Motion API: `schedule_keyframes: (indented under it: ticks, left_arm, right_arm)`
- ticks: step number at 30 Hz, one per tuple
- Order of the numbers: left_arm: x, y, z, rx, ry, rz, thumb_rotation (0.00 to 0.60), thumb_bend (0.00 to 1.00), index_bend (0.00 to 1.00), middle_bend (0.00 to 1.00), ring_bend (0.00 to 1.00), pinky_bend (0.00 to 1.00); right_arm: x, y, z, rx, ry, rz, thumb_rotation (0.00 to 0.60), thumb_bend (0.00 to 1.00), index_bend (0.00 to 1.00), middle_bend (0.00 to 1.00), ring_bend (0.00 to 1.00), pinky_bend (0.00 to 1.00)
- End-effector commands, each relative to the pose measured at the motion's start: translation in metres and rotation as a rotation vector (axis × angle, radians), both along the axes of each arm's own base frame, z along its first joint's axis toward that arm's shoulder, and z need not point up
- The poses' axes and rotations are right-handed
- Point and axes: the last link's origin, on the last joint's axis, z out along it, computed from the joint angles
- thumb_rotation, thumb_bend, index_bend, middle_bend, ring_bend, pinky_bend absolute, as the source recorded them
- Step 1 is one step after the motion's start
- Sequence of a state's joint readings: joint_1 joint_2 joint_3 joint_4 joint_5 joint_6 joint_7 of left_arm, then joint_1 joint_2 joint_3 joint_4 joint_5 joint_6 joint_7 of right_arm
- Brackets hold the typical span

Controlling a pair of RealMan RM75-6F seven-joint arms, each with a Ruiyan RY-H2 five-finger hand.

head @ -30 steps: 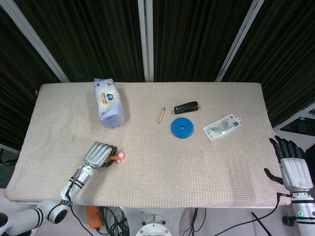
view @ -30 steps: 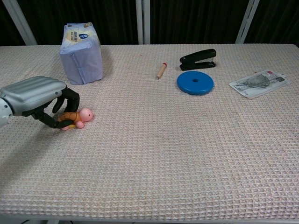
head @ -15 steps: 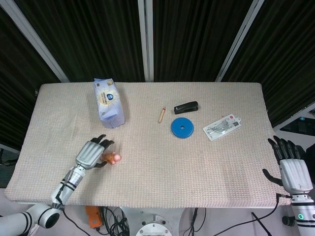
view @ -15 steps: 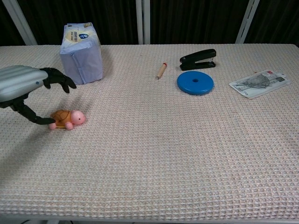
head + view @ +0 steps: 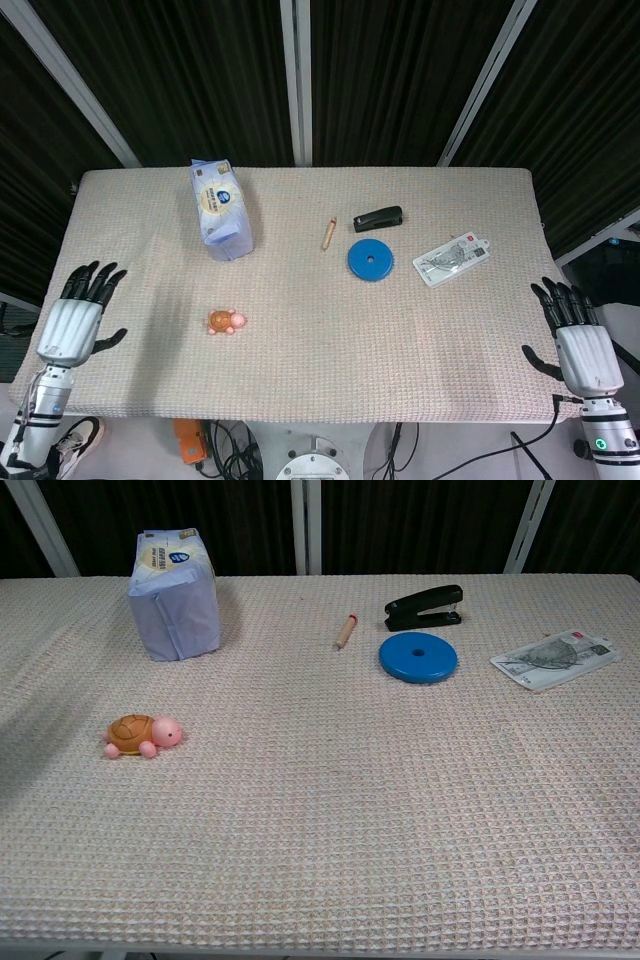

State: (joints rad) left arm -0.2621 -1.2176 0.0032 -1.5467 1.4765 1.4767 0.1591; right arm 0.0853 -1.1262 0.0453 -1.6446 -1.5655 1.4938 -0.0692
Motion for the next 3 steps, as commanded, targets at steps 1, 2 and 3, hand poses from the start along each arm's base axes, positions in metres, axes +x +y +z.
schedule_keyframes:
  ticks: [1, 2, 3]
  left_arm:
    - [-0.0136, -0.0080, 0.0067, 0.019, -0.014, 0.028, 0.600, 0.14, 0.12, 0.07, 0.00, 0.09]
    - [-0.0150, -0.0091, 0.0068, 0.023, -0.018, 0.029, 0.600, 0.14, 0.12, 0.07, 0.00, 0.09]
    - [-0.0160, -0.0100, 0.0067, 0.025, -0.022, 0.029, 0.600, 0.14, 0.12, 0.07, 0.00, 0.09]
  right_arm:
    - [0.0018, -0.0001, -0.0009, 0.004, 0.006, 0.002, 0.600, 0.15, 0.00, 0.00, 0.00, 0.00]
    - [0.0021, 0.0002, -0.0010, 0.005, 0.008, 0.002, 0.600, 0.15, 0.00, 0.00, 0.00, 0.00]
    - [0.0024, 0.0005, -0.0008, 0.005, 0.010, 0.003, 0.600, 0.15, 0.00, 0.00, 0.00, 0.00]
